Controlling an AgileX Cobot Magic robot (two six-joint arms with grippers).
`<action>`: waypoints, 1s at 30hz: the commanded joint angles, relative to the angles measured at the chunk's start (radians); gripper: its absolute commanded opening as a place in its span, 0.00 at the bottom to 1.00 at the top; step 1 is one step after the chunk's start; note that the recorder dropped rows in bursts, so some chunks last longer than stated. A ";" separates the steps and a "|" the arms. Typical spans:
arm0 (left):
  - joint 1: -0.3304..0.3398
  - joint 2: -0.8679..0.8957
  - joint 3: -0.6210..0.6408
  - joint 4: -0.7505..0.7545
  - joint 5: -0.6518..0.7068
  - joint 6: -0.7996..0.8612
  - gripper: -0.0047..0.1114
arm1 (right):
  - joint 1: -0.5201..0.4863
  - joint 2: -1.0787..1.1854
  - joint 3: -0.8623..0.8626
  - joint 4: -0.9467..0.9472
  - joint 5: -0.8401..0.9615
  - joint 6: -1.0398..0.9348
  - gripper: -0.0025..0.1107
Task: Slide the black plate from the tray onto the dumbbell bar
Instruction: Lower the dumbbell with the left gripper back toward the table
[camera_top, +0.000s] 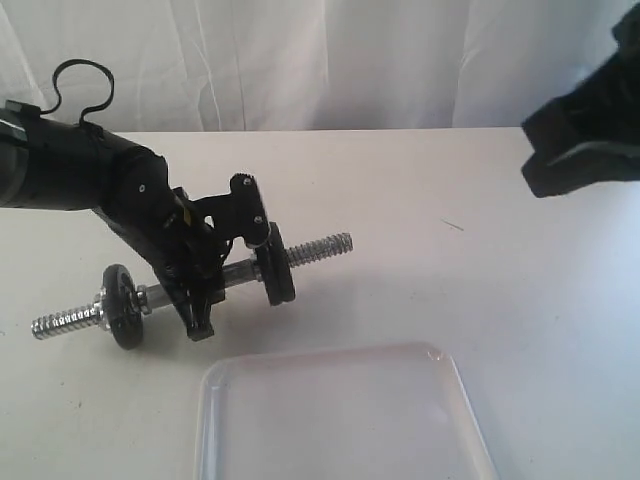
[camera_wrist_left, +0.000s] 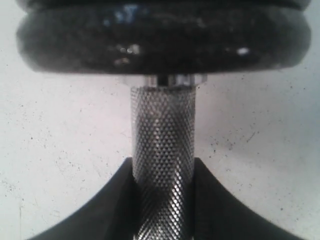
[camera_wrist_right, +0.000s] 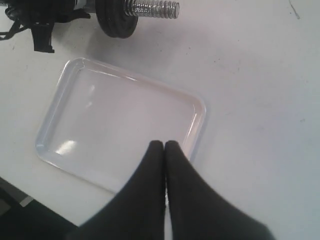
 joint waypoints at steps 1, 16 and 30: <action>-0.034 -0.050 -0.067 0.023 -0.614 -0.008 0.04 | -0.007 -0.142 0.072 -0.036 0.002 0.055 0.02; -0.120 0.031 -0.176 0.026 -0.598 -0.006 0.04 | -0.007 -0.514 0.154 -0.128 0.002 0.164 0.02; -0.177 0.097 -0.280 0.030 -0.593 -0.004 0.04 | -0.007 -0.583 0.154 -0.192 0.002 0.164 0.02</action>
